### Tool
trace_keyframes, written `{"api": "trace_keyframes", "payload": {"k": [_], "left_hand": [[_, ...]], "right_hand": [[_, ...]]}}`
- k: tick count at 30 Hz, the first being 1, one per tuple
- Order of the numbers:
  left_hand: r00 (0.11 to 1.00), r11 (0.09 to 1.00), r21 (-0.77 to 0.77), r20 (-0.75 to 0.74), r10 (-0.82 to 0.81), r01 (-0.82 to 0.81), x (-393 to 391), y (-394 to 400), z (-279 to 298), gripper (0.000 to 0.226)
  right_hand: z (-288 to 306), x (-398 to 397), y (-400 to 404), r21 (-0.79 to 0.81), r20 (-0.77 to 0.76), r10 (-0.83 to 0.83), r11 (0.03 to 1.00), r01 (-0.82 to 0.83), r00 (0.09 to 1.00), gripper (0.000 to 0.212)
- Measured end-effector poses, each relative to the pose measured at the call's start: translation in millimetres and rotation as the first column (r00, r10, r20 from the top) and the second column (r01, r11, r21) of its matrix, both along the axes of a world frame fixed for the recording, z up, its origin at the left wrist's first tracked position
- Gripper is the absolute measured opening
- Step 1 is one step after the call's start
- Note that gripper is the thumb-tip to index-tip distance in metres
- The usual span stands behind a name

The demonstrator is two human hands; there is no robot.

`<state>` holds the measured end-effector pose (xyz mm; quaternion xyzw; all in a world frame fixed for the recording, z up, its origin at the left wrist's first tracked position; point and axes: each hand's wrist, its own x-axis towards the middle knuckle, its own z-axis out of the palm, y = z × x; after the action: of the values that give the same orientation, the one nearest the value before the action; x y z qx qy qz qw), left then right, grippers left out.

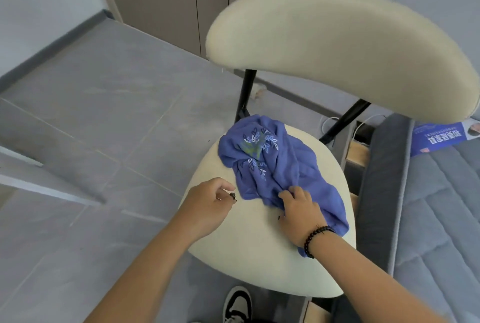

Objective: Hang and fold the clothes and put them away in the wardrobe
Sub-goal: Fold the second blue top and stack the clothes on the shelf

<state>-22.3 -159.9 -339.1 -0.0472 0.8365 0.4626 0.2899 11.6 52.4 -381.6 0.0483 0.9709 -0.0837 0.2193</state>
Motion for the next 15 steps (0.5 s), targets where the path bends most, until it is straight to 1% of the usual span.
{"api": "trace_keyframes", "payload": {"k": [2,3,5,7,9,10,11,13,14,15], "left_hand": [[1.0,1.0,0.009,-0.003,0.018,-0.018,9,2,-17,0.022],[1.0,0.999,0.013,-0.008,0.03,-0.029,14,3,-24,0.022],[0.999,0.999,0.013,-0.026,0.045,-0.045,25,5,-34,0.022],[0.997,0.998,0.017,-0.053,0.06,-0.059,39,8,-39,0.023],[0.994,0.997,0.021,-0.081,0.077,-0.076,56,12,-40,0.023],[0.992,0.996,0.024,-0.092,0.089,-0.087,66,15,-39,0.024],[0.99,0.995,0.028,-0.103,0.099,-0.097,78,18,-38,0.024],[0.986,0.994,0.032,-0.124,0.109,-0.106,102,27,-31,0.024],[0.985,0.994,0.035,-0.136,0.108,-0.104,115,32,-25,0.024],[0.983,0.994,0.035,-0.151,0.107,-0.103,128,37,-18,0.023]], "right_hand": [[-19,7,4,0.138,-0.01,0.03,0.99,-0.029,0.999,0.04],[-26,11,7,0.177,-0.017,0.023,0.984,-0.02,1.0,0.041],[-33,18,13,0.184,-0.019,-0.008,0.983,0.011,1.0,0.04],[-34,23,21,0.19,0.004,0.02,0.982,-0.02,1.0,0.048],[-32,27,31,0.198,-0.006,0.056,0.979,-0.054,0.998,0.056],[-30,29,36,0.172,-0.03,0.05,0.984,-0.044,0.998,0.054],[-27,32,41,0.11,-0.059,0.019,0.994,-0.012,0.998,0.05],[-16,41,49,-0.123,-0.153,-0.13,0.986,0.111,0.98,0.036],[-8,46,53,-0.239,-0.194,-0.21,0.958,0.161,0.958,0.032],[2,52,56,-0.319,-0.23,-0.255,0.932,0.175,0.939,0.03]]}}
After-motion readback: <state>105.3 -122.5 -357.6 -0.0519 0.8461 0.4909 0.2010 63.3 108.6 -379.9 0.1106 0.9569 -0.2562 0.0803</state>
